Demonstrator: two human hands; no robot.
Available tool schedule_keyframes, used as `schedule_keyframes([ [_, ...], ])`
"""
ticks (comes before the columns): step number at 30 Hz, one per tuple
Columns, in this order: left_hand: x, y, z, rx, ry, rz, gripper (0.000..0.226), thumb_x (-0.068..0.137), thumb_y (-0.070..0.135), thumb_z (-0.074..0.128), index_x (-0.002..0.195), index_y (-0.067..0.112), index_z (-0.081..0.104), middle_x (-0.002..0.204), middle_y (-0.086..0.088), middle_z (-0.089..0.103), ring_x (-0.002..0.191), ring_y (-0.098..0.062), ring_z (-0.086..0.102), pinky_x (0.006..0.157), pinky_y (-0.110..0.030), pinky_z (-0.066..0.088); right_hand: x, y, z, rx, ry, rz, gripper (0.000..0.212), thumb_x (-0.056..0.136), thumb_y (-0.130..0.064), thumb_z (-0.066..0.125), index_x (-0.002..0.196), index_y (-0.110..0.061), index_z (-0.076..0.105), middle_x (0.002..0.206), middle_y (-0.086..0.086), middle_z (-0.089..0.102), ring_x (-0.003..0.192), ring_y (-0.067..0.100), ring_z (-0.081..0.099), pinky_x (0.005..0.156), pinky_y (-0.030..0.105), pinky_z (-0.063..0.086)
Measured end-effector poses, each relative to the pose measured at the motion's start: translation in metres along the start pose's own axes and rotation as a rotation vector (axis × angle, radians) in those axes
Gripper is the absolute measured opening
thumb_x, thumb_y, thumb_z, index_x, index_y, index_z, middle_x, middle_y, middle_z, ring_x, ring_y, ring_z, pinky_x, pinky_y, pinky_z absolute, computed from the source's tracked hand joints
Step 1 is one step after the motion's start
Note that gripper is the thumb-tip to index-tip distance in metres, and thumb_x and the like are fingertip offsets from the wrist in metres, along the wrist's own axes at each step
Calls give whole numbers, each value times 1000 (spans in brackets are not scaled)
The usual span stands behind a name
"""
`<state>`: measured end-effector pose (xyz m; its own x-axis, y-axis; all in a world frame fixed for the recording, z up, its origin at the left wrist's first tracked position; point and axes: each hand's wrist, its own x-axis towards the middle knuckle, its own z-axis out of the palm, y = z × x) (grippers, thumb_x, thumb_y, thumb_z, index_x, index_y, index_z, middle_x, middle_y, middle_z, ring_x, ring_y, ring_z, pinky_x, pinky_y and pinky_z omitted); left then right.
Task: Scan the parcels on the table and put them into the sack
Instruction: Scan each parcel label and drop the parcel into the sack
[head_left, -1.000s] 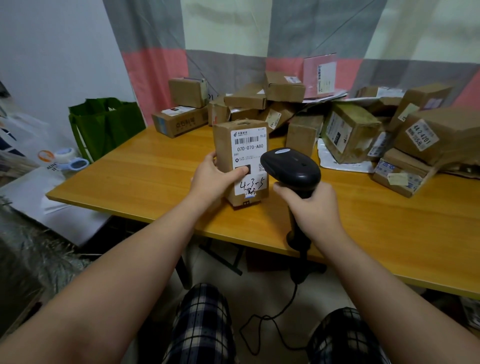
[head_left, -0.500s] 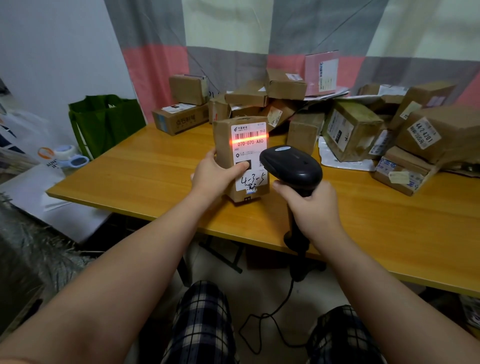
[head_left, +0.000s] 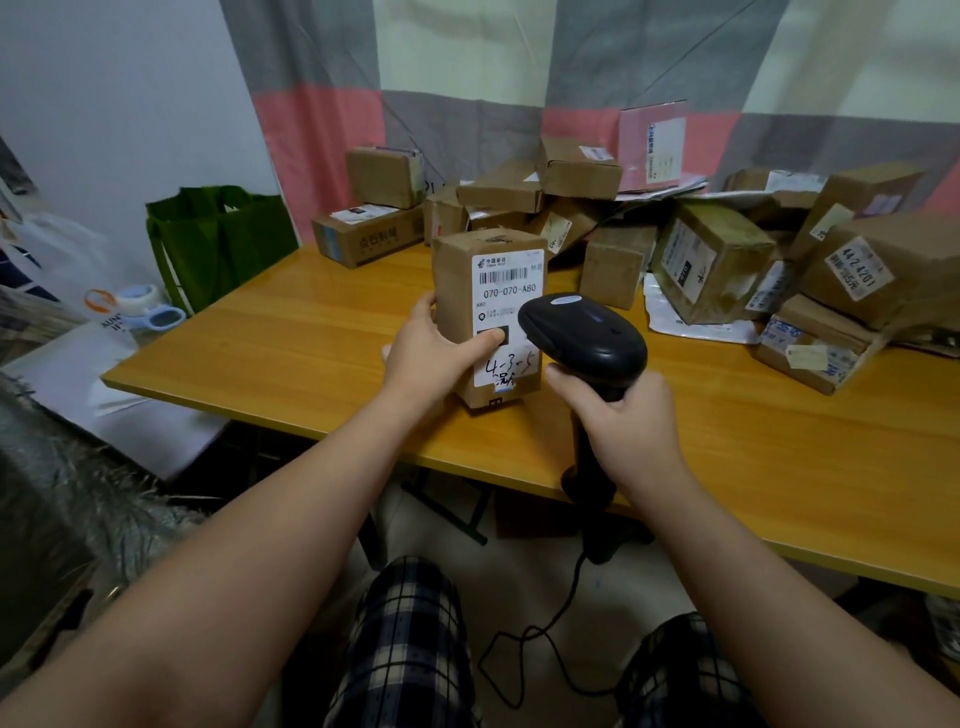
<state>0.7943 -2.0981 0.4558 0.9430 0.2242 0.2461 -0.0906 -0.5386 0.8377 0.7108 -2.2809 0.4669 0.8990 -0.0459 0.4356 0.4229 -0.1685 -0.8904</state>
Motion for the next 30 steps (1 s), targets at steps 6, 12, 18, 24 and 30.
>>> schedule_keyframes([
  [6,-79,-34,-54,-91,143,-49,99,48,70,72,134,37,34,116,25,51,117,-5,51,106,-46,39,-27,-6,44,170,-237,-2,30,80,-8,75,85,-36,67,86,-26,71,85,-8,66,68,7,48],
  [12,-170,-87,-146,-131,541,-191,93,52,57,78,131,31,39,122,16,57,109,5,54,100,-34,47,-70,-21,136,250,-516,16,25,79,-10,77,84,-33,70,86,-22,73,85,-5,67,69,9,48],
  [18,-245,-151,-225,95,688,-402,91,59,51,83,133,30,35,121,17,53,119,-7,51,107,-47,37,-112,-5,225,272,-692,231,36,74,-19,82,106,-30,69,107,-7,71,101,5,65,86,24,51],
  [24,-266,-224,-254,281,590,-643,95,62,52,83,138,19,35,135,-1,54,124,-21,51,108,-50,35,-129,53,277,-51,-808,459,36,68,-29,87,87,-46,61,149,2,32,135,22,38,110,46,36],
  [30,-248,-263,-245,348,378,-734,92,63,59,78,137,21,38,132,-1,55,120,-23,52,96,-37,36,-141,85,303,-93,-859,667,42,75,-8,79,109,-19,57,104,6,66,90,22,64,71,33,54],
])
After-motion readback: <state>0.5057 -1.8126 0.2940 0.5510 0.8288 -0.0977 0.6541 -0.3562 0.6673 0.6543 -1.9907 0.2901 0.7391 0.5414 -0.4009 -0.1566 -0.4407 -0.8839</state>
